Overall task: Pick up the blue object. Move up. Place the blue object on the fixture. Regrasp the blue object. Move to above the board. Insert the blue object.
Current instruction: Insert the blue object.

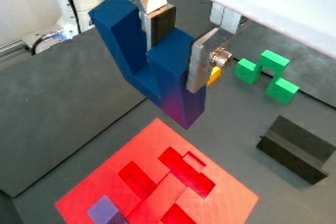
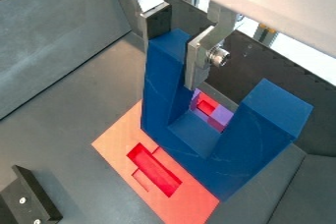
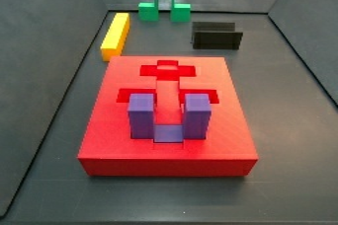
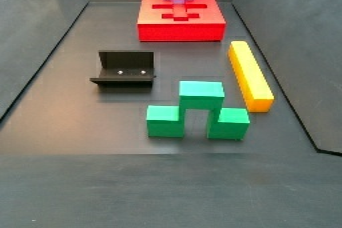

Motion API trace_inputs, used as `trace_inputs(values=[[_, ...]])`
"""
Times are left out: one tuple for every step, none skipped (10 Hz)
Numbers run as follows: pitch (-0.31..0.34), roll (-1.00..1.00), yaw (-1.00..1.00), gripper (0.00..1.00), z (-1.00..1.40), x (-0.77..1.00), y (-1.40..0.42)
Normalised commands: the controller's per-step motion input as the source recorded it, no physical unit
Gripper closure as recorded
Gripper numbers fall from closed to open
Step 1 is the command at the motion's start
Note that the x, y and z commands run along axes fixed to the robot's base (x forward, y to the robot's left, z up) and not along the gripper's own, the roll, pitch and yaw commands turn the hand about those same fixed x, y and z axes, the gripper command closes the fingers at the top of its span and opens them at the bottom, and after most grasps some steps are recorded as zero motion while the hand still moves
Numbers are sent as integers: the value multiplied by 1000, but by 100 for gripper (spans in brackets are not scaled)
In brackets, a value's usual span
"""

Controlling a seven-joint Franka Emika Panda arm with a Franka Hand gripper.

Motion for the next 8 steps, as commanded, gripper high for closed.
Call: trace_inputs(values=[[-44,-6,0,100,-177,126,0],[-70,-454,0,100,0,503,483],[-157,-500,0,100,-14,500,426],[-206,-500,0,100,0,457,477],[-201,-500,0,100,0,449,494],[-116,-500,-11,100,-74,274,546],[-73,-469,0,100,-229,257,503],[0,-473,0,100,-240,226,360]])
